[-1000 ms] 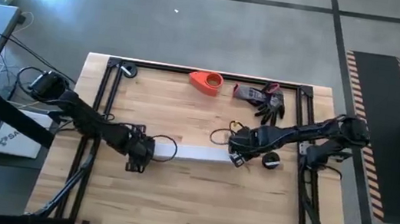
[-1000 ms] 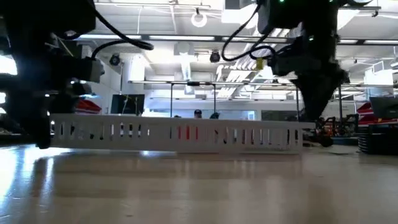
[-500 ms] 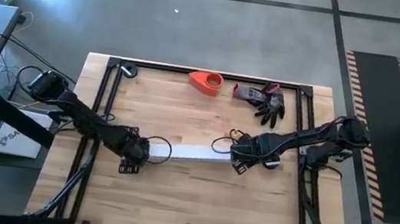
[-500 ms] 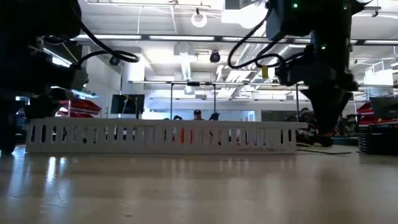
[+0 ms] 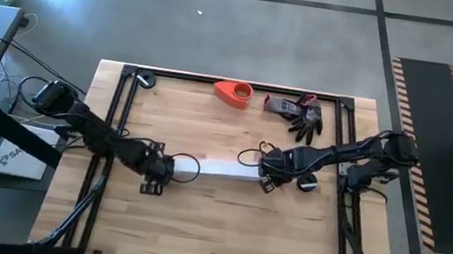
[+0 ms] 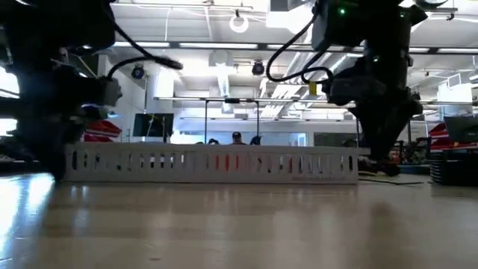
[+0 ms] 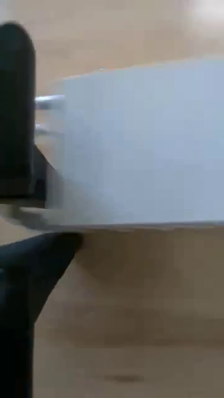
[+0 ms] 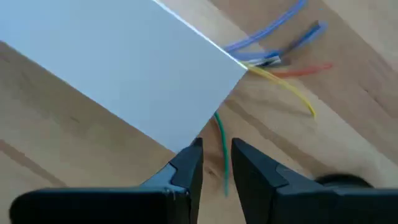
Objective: Ziptie cables
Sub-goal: Close the white cable duct
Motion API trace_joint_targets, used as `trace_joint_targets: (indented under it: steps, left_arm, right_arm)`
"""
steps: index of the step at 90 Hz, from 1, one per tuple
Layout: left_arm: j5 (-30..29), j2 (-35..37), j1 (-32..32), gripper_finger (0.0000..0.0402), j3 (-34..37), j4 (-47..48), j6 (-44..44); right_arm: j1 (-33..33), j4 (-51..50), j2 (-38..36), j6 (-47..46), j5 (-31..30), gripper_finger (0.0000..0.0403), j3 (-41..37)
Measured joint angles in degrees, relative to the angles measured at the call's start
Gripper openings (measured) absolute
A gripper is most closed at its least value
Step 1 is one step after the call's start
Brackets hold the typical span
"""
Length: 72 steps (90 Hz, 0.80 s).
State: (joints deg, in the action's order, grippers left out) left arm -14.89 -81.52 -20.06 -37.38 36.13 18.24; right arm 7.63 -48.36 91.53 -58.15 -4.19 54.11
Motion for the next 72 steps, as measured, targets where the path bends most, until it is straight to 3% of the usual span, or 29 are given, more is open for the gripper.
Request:
trace_joint_targets:
  steps: [11,37,58,72]
  left_arm:
    - [2.26,-0.04,0.84,0.0072,0.02,1.45,0.08]
    - [10.66,2.24,1.68,0.0198,-1.78,11.79,4.52]
    - [4.06,7.76,2.4,0.0248,-1.78,11.66,2.04]
    - [2.97,8.35,4.24,0.0261,-0.1,5.95,-1.44]
  right_arm:
    - [0.94,-1.88,0.0,0.13,0.02,0.0071,-0.02]
    - [1.54,-3.17,0.0,1.13,0.14,0.0071,-0.07]
    - [1.54,-3.19,0.0,1.61,0.14,0.0071,-0.11]
    - [1.54,-2.98,0.0,1.61,0.14,0.0071,-0.15]
